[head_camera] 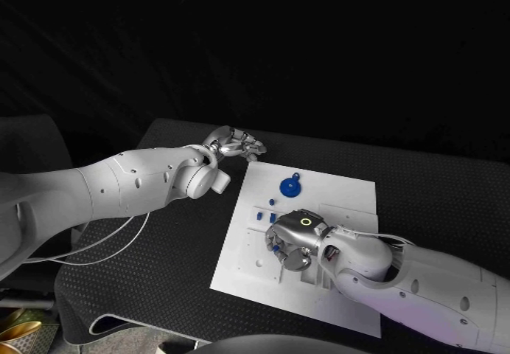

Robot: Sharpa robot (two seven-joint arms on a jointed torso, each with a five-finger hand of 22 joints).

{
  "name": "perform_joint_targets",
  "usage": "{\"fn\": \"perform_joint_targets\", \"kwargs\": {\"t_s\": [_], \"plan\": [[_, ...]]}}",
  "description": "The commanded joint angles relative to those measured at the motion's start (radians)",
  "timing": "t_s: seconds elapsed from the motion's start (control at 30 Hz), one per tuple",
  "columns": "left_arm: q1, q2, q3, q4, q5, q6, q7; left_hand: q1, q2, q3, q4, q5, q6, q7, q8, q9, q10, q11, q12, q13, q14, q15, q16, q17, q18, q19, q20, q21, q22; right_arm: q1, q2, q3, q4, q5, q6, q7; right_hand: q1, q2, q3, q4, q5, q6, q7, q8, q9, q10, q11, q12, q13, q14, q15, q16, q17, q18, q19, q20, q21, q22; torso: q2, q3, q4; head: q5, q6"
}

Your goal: Assemble the parts on the task board

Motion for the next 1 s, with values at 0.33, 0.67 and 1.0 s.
{"fn": "perform_joint_targets", "kwargs": {"t_s": [0.33, 0.67, 1.0], "plan": [[0.001, 0.001, 0.001, 0.004, 0.005, 0.012, 0.003, -0.001, -0.001, -0.002, 0.004, 0.001, -0.007, 0.002, -0.005, -0.001, 0.000, 0.008, 0.001, -0.002, 0.007, 0.000, -0.008, 0.003, 0.016, 0.004, 0.006, -0.006, 0.002, -0.004, 0.002, -0.010, -0.005, -0.008, 0.065, -0.003, -0.002, 0.012, -0.008, -0.002, 0.005, -0.001, 0.005, 0.005, 0.004, 0.001, -0.001, -0.006, 0.004, 0.005, 0.003, -0.006, 0.001, 0.014, 0.002, 0.001, -0.007, -0.009, 0.000, -0.0008, -0.0014, 0.004, -0.006], [0.001, -0.001, 0.001, 0.006, 0.005, 0.011, 0.000, -0.002, -0.001, -0.002, 0.006, 0.001, -0.009, 0.003, -0.005, -0.002, -0.001, 0.009, 0.000, -0.004, 0.008, 0.000, -0.010, 0.005, 0.016, 0.005, 0.006, -0.007, 0.003, -0.004, 0.003, -0.011, -0.009, -0.039, 0.042, -0.063, -0.004, 0.014, -0.009, -0.005, 0.004, -0.002, 0.006, 0.004, 0.005, -0.001, 0.000, -0.008, 0.006, 0.004, 0.003, -0.008, 0.002, 0.014, 0.001, 0.002, -0.008, -0.008, 0.000, -0.0001, -0.0012, 0.001, -0.004], [0.001, -0.004, 0.001, 0.007, 0.005, 0.013, -0.002, -0.001, -0.001, -0.002, 0.006, 0.001, -0.010, 0.003, -0.005, -0.002, -0.001, 0.009, 0.000, -0.004, 0.008, 0.000, -0.011, 0.006, 0.016, 0.005, 0.006, -0.008, 0.003, -0.004, -0.004, -0.011, -0.007, 0.021, -0.045, -0.032, -0.034, -0.035, -0.021, 0.005, -0.001, -0.068, 0.034, -0.037, -0.002, -0.062, 0.030, -0.053, -0.003, -0.044, 0.029, -0.050, -0.006, 0.006, -0.047, 0.012, -0.033, -0.001, 0.000, -0.0004, -0.0015, 0.002, -0.003]]}}
